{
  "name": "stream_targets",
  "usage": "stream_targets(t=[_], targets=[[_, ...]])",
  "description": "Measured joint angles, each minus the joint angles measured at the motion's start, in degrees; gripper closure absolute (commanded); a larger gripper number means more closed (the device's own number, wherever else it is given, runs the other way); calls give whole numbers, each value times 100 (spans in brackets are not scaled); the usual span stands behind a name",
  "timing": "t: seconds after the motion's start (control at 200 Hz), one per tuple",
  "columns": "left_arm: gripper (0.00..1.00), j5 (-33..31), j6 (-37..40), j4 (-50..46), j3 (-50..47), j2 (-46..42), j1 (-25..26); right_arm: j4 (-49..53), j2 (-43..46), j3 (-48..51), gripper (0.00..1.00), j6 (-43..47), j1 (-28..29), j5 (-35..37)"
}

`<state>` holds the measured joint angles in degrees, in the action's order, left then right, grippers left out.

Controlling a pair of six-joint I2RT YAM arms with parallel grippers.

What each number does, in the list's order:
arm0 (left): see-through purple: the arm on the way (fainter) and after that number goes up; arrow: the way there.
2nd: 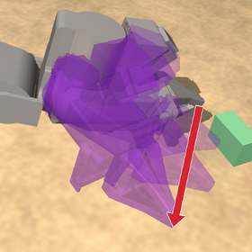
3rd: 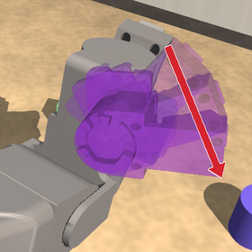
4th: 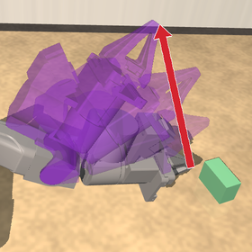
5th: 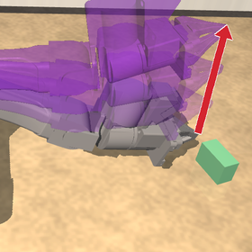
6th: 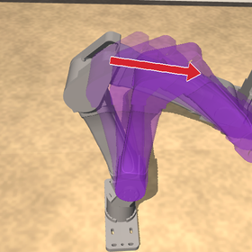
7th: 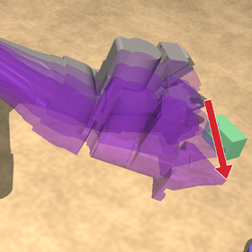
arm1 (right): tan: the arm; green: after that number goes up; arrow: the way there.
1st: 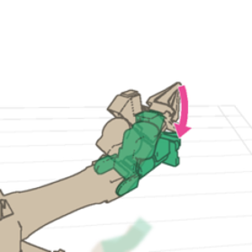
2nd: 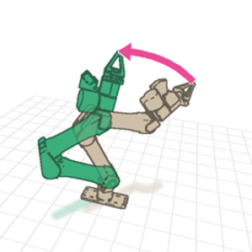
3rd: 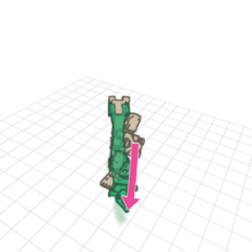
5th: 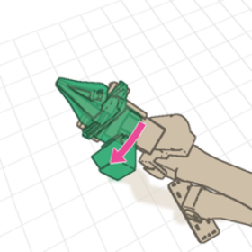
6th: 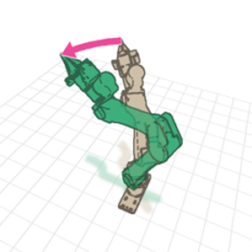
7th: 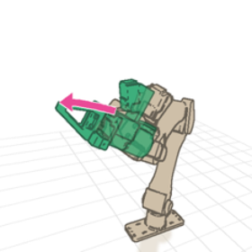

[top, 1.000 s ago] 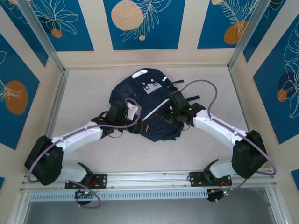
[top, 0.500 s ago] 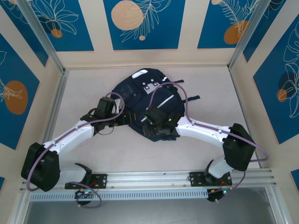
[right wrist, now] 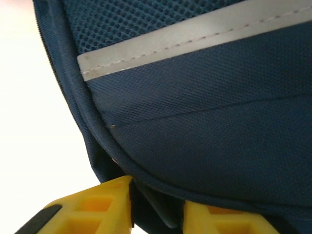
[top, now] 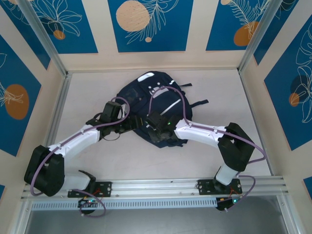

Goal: Pack the student bag
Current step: Zip the student bag at the center of the table.

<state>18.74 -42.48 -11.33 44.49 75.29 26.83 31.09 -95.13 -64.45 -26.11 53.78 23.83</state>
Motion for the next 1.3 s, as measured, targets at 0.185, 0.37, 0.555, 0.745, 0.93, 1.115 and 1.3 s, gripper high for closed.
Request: stream_targets(t=[0.185,0.37,0.555,0.745,0.93,1.115,1.3], targets=[[32,398,-544,745,-155,146,0,2,-31,-7,89,24,2,17],[42,538,-1071,1368,-208,487,0,-17,74,9,96,2,13,15],[56,597,-1423,1825,-210,833,0,-55,374,81,98,-72,11,-26],[81,629,-1613,2006,-188,1086,2,-66,457,103,99,-236,13,-68],[100,632,-1526,1838,4,1224,7,-144,570,330,97,-271,11,2],[100,555,-1200,1419,212,1272,7,-186,1108,787,97,-127,-236,175],[100,463,-905,1126,328,1261,-7,-192,1432,951,100,-83,-833,181]])
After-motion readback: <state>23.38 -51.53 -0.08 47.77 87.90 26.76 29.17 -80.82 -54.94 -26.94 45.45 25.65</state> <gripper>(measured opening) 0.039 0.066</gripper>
